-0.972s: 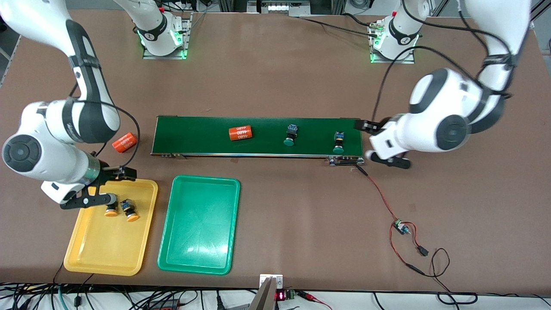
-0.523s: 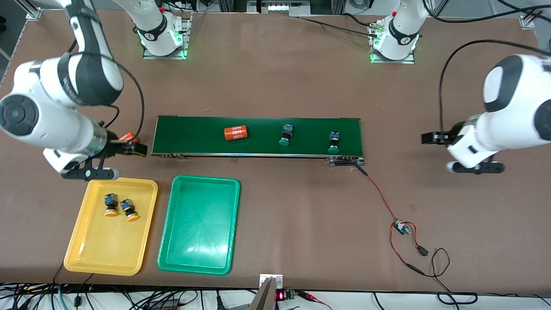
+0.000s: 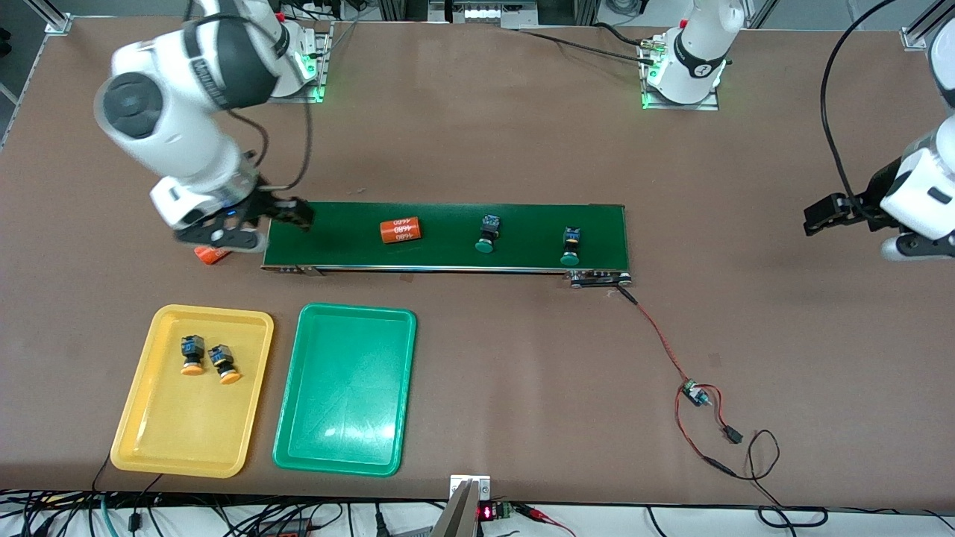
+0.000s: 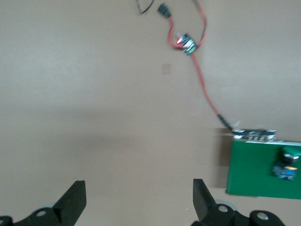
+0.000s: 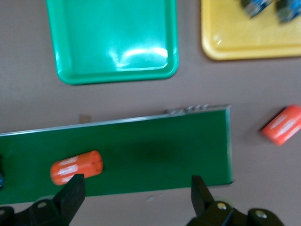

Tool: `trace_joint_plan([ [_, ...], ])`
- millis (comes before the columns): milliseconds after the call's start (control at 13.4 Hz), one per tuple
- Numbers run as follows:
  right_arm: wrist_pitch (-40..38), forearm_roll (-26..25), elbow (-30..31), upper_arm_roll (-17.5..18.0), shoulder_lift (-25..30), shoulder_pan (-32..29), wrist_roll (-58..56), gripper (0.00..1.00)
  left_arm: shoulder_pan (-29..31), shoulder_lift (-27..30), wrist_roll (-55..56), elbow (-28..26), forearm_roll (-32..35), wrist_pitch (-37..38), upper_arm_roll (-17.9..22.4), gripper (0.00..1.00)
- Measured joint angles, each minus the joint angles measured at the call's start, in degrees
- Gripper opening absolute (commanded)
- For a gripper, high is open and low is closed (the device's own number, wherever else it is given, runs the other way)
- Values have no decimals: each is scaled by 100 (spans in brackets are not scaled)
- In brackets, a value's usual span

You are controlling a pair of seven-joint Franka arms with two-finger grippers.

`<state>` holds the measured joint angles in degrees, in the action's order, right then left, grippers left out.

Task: Sort buttons by color to trays
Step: 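Move the right gripper over the belt toward the green button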

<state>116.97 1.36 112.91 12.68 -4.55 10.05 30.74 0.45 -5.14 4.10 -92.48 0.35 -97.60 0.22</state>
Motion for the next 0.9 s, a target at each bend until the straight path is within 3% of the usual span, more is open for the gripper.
trace_joint_plan([
  [150, 320, -2, 263, 323, 32, 34, 387, 100, -67, 27, -10, -23, -400, -158, 242, 100],
  [523, 1047, -125, 798, 702, 36, 43, 877, 100, -48, 275, -473, -61, -175, 320, 362, 100],
  [897, 1233, -286, 961, 949, -4, 63, 942, 100, -49, 328, -642, 11, -97, 497, 370, 100],
])
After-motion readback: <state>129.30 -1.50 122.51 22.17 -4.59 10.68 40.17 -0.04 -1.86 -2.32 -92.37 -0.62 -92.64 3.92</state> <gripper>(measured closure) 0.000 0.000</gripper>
